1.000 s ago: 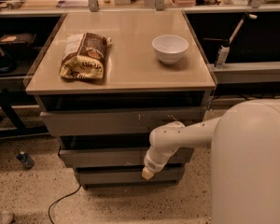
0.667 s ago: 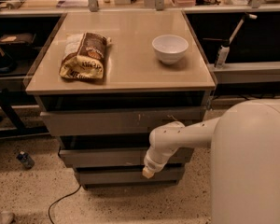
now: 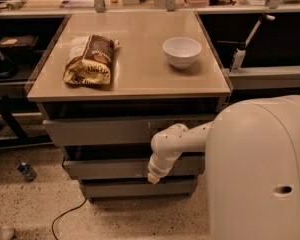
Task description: Close middle drawer
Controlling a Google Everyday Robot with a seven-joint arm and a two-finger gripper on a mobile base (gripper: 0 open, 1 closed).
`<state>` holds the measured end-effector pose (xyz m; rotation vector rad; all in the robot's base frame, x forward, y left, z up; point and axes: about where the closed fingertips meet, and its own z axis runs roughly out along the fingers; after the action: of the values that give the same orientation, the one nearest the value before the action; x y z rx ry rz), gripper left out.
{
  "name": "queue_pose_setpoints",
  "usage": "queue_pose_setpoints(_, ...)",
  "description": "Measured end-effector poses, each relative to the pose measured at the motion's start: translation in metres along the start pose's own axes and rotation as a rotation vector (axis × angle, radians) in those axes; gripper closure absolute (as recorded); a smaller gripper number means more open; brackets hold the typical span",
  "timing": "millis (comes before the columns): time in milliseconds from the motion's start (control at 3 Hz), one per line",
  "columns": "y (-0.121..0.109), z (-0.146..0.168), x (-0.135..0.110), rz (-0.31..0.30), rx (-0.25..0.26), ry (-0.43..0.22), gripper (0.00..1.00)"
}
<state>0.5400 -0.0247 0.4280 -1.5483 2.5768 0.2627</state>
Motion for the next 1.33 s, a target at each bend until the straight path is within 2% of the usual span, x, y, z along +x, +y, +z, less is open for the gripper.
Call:
queue_pose_setpoints(667,-0.0178,-0.0013,-0.0179,-0.013,0.050,0.009,1.00)
queue_pose_setpoints(1000,-0.0178,-0.0013,-0.0179,-0.013,0.050,0.009,0.81)
queue_pose_setpoints(1333,-0.0178,-0.0013,-0.0178,-0.013,0.050,0.009,0.58)
